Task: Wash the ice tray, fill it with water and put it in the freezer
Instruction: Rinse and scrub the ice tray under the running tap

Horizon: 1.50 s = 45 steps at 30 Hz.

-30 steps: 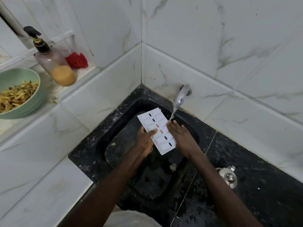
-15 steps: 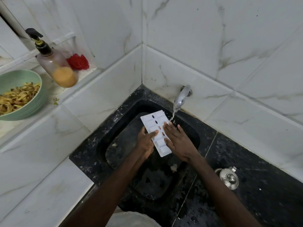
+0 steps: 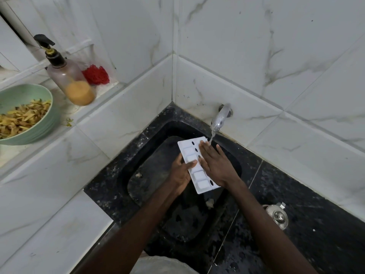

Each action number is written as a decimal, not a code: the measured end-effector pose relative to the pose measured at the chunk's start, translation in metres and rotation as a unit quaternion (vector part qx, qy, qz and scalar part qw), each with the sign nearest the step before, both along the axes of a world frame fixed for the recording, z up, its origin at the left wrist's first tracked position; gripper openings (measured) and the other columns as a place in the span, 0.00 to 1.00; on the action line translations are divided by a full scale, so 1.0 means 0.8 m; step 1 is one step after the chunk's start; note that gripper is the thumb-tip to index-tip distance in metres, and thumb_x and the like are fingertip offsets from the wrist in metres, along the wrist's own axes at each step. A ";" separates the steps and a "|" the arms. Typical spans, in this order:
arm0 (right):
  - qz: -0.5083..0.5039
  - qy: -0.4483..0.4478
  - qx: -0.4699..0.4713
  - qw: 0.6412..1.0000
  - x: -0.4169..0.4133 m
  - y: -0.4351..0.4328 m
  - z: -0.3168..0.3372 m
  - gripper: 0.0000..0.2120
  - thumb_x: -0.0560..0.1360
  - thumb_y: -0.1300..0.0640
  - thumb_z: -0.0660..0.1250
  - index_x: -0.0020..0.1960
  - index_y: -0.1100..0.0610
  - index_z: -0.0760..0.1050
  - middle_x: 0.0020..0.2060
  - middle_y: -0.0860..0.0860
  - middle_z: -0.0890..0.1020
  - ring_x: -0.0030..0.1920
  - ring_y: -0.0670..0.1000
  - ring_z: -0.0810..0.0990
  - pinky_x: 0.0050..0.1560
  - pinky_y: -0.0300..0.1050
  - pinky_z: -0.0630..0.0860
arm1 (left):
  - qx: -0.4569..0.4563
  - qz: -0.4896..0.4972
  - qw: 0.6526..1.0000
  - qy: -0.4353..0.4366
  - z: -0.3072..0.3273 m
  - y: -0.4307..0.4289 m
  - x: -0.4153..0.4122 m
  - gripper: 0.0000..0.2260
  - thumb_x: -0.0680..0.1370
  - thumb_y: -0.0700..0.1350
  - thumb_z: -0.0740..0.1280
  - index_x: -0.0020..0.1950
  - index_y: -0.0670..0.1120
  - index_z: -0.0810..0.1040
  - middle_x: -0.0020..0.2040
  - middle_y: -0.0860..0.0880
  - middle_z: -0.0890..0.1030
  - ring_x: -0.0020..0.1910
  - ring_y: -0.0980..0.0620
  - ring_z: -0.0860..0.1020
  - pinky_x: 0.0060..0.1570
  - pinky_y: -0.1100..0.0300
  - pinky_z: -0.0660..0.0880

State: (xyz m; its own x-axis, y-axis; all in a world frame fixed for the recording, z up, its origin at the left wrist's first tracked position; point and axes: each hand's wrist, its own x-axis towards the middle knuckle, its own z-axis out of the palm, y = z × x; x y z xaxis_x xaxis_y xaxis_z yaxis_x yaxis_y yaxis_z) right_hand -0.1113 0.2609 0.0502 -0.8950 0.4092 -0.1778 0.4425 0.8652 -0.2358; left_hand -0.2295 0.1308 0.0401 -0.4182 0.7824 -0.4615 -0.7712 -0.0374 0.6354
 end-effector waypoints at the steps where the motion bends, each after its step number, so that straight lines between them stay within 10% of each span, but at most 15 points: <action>1: -0.011 0.010 -0.006 1.000 0.000 -0.001 0.001 0.34 0.84 0.39 0.35 0.85 0.54 0.44 0.84 0.49 0.47 0.84 0.47 0.42 0.84 0.52 0.41 | 0.000 0.004 1.000 0.002 0.001 0.002 -0.002 0.25 0.78 0.31 0.70 0.74 0.42 0.73 0.67 0.39 0.81 0.67 0.35 0.79 0.68 0.35 0.74; 16: -0.008 0.023 -0.011 1.000 -0.036 0.014 0.017 0.38 0.80 0.40 0.32 0.85 0.59 0.43 0.84 0.53 0.45 0.84 0.50 0.40 0.83 0.51 0.39 | 0.027 -0.014 1.000 -0.001 0.026 0.007 0.023 0.24 0.78 0.29 0.68 0.73 0.42 0.73 0.66 0.38 0.81 0.60 0.40 0.83 0.60 0.45 0.81; 23: -0.066 0.030 -0.024 0.997 -0.037 0.043 0.012 0.33 0.84 0.42 0.37 0.85 0.57 0.46 0.83 0.58 0.56 0.84 0.56 0.53 0.84 0.55 0.49 | 0.005 0.005 1.000 0.028 0.025 0.009 0.027 0.23 0.77 0.28 0.69 0.72 0.40 0.75 0.64 0.36 0.82 0.62 0.35 0.81 0.64 0.39 0.78; 45: -0.057 0.055 -0.081 0.994 0.094 -0.084 0.015 0.29 0.88 0.47 0.50 0.85 0.50 0.43 0.84 0.44 0.43 0.82 0.40 0.37 0.83 0.45 0.41 | -0.023 0.104 0.994 0.033 0.013 0.001 -0.032 0.24 0.79 0.30 0.69 0.73 0.44 0.74 0.65 0.40 0.83 0.63 0.37 0.82 0.65 0.33 0.76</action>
State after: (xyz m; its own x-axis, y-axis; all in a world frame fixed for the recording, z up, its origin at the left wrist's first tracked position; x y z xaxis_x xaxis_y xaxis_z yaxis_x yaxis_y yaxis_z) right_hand -0.0357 0.1935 0.0624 -0.8625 0.4823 -0.1535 0.4987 0.7582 -0.4200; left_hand -0.2555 0.1318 0.0502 -0.5994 0.6549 -0.4602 -0.7060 -0.1617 0.6895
